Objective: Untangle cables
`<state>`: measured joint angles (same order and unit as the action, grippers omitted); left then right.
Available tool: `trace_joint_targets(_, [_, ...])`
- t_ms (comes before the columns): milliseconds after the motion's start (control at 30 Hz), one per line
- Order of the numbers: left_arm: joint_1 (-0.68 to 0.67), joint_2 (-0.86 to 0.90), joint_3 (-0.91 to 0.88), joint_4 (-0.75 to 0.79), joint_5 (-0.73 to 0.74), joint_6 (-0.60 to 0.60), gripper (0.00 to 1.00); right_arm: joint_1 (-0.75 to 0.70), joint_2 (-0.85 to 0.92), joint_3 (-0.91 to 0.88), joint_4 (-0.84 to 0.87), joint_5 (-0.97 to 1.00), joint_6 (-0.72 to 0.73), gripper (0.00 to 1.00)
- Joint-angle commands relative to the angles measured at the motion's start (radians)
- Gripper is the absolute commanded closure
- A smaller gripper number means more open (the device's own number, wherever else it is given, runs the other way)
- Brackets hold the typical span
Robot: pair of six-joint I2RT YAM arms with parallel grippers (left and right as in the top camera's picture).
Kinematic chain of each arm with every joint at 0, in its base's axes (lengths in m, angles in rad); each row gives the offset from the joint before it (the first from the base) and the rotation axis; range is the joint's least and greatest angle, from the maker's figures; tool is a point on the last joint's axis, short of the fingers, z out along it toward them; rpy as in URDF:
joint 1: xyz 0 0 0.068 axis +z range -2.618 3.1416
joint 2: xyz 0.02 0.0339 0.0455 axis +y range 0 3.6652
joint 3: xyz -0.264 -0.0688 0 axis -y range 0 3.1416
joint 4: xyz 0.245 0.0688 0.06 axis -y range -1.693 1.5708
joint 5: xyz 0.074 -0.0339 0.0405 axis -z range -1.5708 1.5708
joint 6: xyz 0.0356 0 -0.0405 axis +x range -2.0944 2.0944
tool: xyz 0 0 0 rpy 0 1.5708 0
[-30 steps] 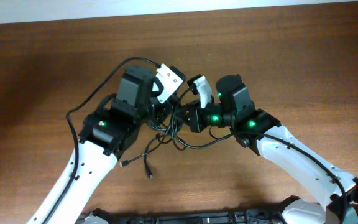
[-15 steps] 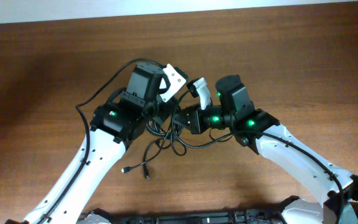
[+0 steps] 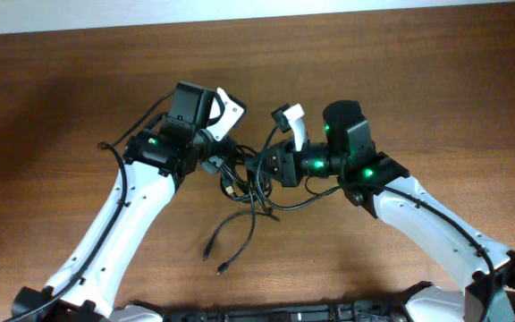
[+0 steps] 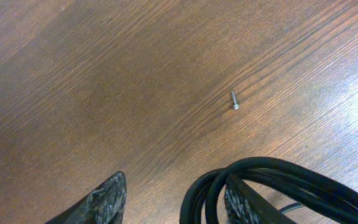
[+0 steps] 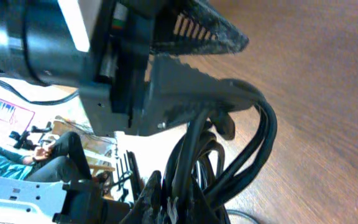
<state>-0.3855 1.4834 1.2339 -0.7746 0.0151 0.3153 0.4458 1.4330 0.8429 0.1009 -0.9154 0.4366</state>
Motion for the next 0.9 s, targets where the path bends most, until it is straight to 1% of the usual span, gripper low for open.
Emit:
trace_joint_targets(0, [0.011, 0.032, -0.005, -0.044, -0.010, 0.012, 0.55, -0.010, -0.035, 0.018, 0.048, -0.075, -0.081, 0.96])
trace_joint_targets(67, [0.011, 0.032, -0.005, -0.079, -0.003, 0.012, 0.83, -0.025, -0.035, 0.018, 0.054, -0.013, -0.089, 0.96])
trace_joint_targets(100, [0.011, 0.032, -0.005, -0.098, 0.046, 0.013, 0.95, -0.035, -0.035, 0.018, 0.053, 0.056, -0.089, 0.96])
trace_joint_targets(133, [0.011, 0.032, -0.005, -0.106, 0.096, 0.013, 1.00, -0.036, -0.035, 0.018, 0.053, 0.085, -0.089, 0.96])
trace_joint_targets(233, [0.011, 0.032, -0.006, -0.126, 0.213, 0.016, 0.99, -0.036, -0.035, 0.018, 0.053, 0.119, -0.092, 0.96])
trace_joint_targets(300, [0.011, 0.033, -0.006, -0.137, 0.226, 0.016, 1.00, -0.036, -0.035, 0.018, 0.053, 0.153, -0.092, 0.96])
trace_joint_targets(367, [0.014, 0.033, -0.006, -0.137, 0.162, -0.006, 1.00, -0.036, -0.035, 0.018, 0.053, 0.201, -0.092, 0.96])
trace_joint_targets(467, [0.034, 0.033, -0.006, -0.142, -0.100, -0.225, 1.00, -0.036, -0.035, 0.018, 0.053, 0.291, -0.091, 0.96])
trace_joint_targets(500, [0.041, 0.033, -0.006, -0.143, -0.121, -0.254, 1.00, -0.036, -0.035, 0.018, 0.054, 0.317, -0.087, 0.96])
trace_joint_targets(533, [0.048, 0.033, -0.006, -0.143, -0.106, -0.259, 1.00, -0.036, -0.035, 0.018, 0.054, 0.374, -0.055, 0.96])
trace_joint_targets(600, [0.048, 0.033, -0.006, -0.143, -0.053, -0.259, 1.00, -0.034, -0.035, 0.018, 0.060, 0.457, 0.066, 0.96])
trace_joint_targets(667, [0.048, 0.033, -0.006, -0.140, -0.006, -0.262, 1.00, -0.033, -0.035, 0.018, 0.071, 0.457, 0.077, 0.96])
trace_joint_targets(800, [0.048, 0.033, -0.006, -0.135, -0.016, -0.356, 1.00, -0.034, -0.035, 0.018, 0.072, 0.458, 0.077, 0.96])
trace_joint_targets(833, [0.048, 0.033, -0.006, -0.136, -0.045, -0.403, 1.00, -0.034, -0.035, 0.018, 0.071, 0.457, 0.077, 0.96])
trace_joint_targets(867, [0.048, 0.033, -0.006, -0.138, -0.096, -0.480, 0.99, -0.034, -0.035, 0.018, 0.071, 0.457, 0.077, 0.96])
